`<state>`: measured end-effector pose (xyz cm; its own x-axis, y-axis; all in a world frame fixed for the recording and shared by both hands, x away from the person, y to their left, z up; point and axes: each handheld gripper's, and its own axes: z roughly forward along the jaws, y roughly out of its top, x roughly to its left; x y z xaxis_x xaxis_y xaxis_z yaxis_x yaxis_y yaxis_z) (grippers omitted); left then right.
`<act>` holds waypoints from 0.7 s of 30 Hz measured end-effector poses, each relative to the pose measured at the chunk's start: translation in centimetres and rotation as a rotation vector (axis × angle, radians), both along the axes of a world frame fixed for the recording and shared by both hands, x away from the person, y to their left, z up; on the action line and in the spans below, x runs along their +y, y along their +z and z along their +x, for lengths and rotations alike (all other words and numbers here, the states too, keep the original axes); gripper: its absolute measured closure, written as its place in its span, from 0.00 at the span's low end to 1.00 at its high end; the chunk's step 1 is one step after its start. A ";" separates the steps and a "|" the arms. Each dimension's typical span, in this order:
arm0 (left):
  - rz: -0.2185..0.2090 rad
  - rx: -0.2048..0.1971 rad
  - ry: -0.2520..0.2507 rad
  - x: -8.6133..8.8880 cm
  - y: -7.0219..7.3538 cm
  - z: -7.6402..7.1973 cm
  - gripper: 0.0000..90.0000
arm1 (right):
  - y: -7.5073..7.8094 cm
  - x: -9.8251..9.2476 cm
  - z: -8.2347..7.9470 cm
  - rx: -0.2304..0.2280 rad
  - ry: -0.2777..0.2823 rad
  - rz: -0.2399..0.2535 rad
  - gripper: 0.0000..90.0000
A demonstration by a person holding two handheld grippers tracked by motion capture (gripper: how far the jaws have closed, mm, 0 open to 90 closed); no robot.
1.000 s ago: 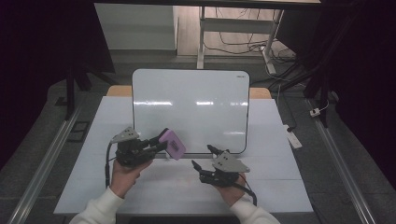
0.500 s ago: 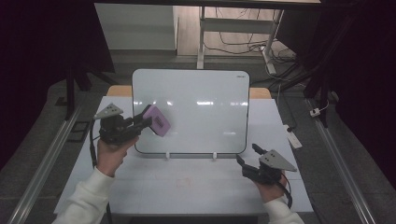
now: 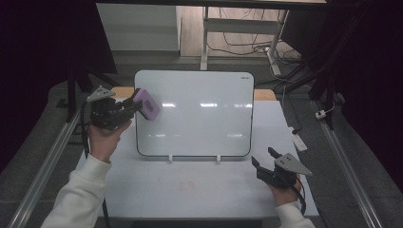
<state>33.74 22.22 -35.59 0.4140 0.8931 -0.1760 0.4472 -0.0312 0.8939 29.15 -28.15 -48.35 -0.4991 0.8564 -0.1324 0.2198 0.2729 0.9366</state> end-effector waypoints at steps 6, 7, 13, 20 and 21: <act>0.015 -0.015 0.007 -1.9 -0.1 2.0 0.71 | -0.1 0.0 0.0 0.001 -0.003 0.000 0.31; 0.013 -0.025 0.009 -2.2 0.0 2.2 0.71 | -0.1 0.0 0.0 0.002 -0.003 0.000 0.31; 0.065 -0.069 0.024 -4.2 0.4 3.2 0.71 | -0.4 0.0 0.1 0.012 -0.001 -0.002 0.31; 0.071 -0.070 0.036 -5.2 0.3 5.0 0.71 | -0.4 0.1 0.1 0.009 -0.003 -0.005 0.31; 0.074 -0.070 0.038 -5.3 0.2 5.2 0.71 | -0.4 0.1 0.1 0.009 -0.003 -0.005 0.31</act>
<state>38.91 16.90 -35.36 0.3883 0.9180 -0.0810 0.3861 -0.0822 0.9188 29.26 -28.08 -48.77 -0.4976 0.8573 -0.1319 0.2289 0.2764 0.9334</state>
